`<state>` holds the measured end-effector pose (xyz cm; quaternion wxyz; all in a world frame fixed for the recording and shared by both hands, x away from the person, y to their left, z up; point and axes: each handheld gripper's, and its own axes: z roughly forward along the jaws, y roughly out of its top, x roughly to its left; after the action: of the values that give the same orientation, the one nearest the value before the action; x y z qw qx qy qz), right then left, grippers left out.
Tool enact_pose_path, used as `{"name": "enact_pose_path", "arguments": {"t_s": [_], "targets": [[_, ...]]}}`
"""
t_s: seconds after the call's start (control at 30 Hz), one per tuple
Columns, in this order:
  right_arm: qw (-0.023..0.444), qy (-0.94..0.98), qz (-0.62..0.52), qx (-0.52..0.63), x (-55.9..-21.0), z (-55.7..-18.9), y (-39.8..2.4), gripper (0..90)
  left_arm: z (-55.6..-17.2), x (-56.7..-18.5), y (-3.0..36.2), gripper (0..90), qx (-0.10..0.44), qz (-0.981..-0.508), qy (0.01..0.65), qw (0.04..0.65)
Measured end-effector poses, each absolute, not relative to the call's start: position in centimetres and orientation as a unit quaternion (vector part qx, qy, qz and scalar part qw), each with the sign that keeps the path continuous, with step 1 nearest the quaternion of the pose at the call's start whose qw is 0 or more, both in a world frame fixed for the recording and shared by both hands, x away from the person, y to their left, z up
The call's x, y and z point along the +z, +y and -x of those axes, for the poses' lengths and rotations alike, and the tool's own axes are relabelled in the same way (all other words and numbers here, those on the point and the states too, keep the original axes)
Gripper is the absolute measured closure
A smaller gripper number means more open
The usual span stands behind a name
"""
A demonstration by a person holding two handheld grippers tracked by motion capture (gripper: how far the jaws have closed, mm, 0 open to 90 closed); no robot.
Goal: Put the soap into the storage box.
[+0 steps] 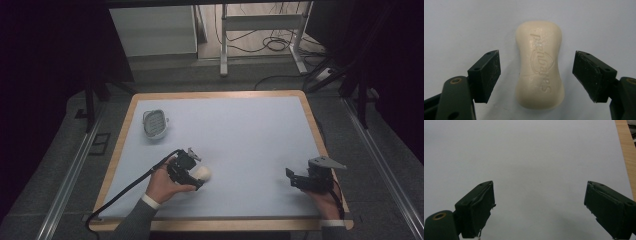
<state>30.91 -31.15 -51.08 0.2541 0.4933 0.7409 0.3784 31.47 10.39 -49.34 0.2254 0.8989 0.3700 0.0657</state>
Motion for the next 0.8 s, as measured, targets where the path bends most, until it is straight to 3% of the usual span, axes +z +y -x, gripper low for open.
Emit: {"name": "enact_pose_path", "arguments": {"t_s": [0.5,0.8], "targets": [[0.254,0.74,-0.495,0.379,-51.1,-30.9,-31.3,9.5,-31.5,-50.7,9.6,31.5,0.064,-0.902,0.373,0.21],[0.255,0.741,-0.493,0.378,-51.1,-30.9,-31.3,9.5,-31.6,-51.1,9.7,40.5,0.068,-0.902,0.375,0.203]]}}
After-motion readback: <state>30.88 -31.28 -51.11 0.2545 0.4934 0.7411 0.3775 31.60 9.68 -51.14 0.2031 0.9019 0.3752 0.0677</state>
